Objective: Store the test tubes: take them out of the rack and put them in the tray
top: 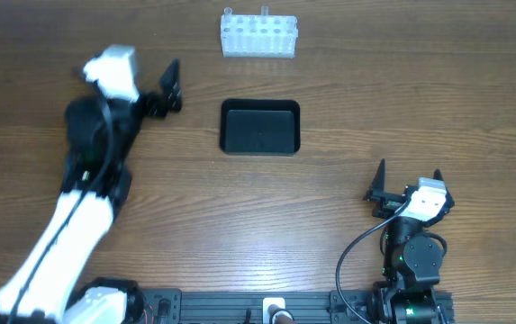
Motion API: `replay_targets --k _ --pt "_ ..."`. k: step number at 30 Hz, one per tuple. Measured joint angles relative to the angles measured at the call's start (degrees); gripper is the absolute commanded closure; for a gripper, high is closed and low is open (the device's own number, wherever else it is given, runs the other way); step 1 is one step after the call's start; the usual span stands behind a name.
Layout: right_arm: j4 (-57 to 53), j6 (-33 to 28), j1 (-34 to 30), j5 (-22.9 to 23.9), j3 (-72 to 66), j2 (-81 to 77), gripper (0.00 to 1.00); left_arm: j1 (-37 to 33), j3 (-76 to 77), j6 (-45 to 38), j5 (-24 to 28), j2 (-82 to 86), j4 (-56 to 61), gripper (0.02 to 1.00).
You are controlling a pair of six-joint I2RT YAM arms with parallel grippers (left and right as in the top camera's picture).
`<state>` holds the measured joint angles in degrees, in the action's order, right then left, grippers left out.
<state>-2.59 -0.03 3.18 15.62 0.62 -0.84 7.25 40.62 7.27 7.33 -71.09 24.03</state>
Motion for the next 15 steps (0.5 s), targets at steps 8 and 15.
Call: replay_targets --k 8,15 --pt "0.0 0.0 0.0 0.0 0.0 0.0 0.009 6.67 27.08 -0.22 -8.59 -23.93 -17.22 0.02" --pt "0.0 0.0 0.0 0.0 0.0 0.0 0.009 8.85 49.9 -0.22 -12.59 -41.68 -26.1 0.02"
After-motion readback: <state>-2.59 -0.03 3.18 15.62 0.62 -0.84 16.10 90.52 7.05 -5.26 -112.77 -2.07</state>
